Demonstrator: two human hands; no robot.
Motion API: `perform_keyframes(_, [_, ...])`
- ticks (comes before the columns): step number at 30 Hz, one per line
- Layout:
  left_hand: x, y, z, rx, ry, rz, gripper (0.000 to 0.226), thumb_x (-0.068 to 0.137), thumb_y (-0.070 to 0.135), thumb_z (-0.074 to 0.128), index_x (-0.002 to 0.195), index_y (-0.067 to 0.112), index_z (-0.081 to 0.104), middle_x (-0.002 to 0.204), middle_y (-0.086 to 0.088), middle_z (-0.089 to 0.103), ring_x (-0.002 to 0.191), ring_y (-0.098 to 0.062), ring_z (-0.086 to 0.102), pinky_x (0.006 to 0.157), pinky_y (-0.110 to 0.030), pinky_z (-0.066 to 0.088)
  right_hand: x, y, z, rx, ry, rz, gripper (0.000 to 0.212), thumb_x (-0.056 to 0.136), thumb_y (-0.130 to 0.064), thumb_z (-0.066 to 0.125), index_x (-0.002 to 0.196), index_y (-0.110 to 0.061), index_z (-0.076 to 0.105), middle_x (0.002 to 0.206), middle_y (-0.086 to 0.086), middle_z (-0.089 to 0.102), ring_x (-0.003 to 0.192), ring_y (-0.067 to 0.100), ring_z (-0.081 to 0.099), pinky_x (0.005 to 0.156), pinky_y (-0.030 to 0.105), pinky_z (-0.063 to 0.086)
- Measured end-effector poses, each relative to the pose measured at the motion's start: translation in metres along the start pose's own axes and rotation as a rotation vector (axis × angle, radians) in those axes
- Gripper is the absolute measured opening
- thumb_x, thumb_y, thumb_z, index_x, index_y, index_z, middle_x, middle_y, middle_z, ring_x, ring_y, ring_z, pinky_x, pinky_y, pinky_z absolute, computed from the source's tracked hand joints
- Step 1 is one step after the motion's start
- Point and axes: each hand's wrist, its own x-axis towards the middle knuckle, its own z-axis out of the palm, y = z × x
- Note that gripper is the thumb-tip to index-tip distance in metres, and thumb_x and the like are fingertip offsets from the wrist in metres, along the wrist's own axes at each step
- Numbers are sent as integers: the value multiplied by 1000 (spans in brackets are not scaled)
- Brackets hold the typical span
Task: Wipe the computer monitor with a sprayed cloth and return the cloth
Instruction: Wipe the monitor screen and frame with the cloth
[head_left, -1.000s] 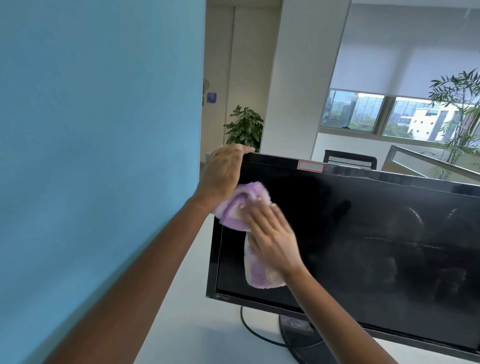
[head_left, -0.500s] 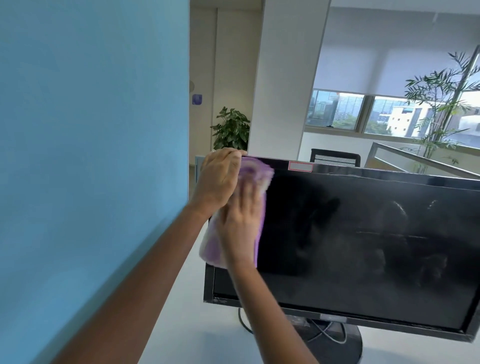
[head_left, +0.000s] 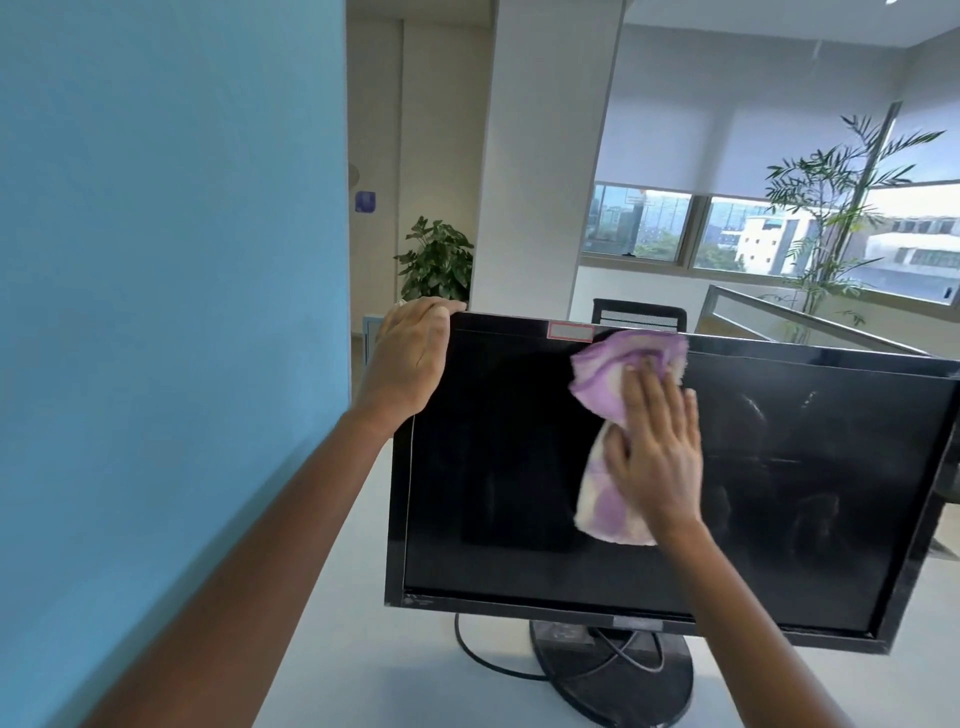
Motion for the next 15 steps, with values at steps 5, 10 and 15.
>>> perform_keyframes(5, [0, 5, 3, 27, -3, -1, 55, 90, 29, 11, 124, 9, 49, 127, -10, 53, 126, -21, 40, 115, -29, 14, -7, 20, -9, 159, 42, 405, 59, 90, -26, 32, 142, 1, 29, 149, 21, 31, 140, 37, 24, 116, 51, 20])
perform_keyframes(10, [-5, 5, 1, 66, -21, -12, 50, 93, 30, 16, 127, 9, 46, 132, -9, 49, 131, -21, 35, 116, -29, 10, 20, -44, -6, 370, 137, 749, 59, 93, -19, 34, 144, 4, 16, 154, 25, 13, 144, 37, 8, 120, 41, 4])
perform_keyframes(15, [-4, 7, 1, 70, -29, -30, 42, 98, 23, 20, 128, 9, 46, 135, -8, 47, 136, -20, 30, 117, -34, 7, 18, -114, 5, 314, -1, 460, 60, 91, -19, 39, 143, 3, 21, 152, 26, 16, 142, 39, 7, 118, 46, 8])
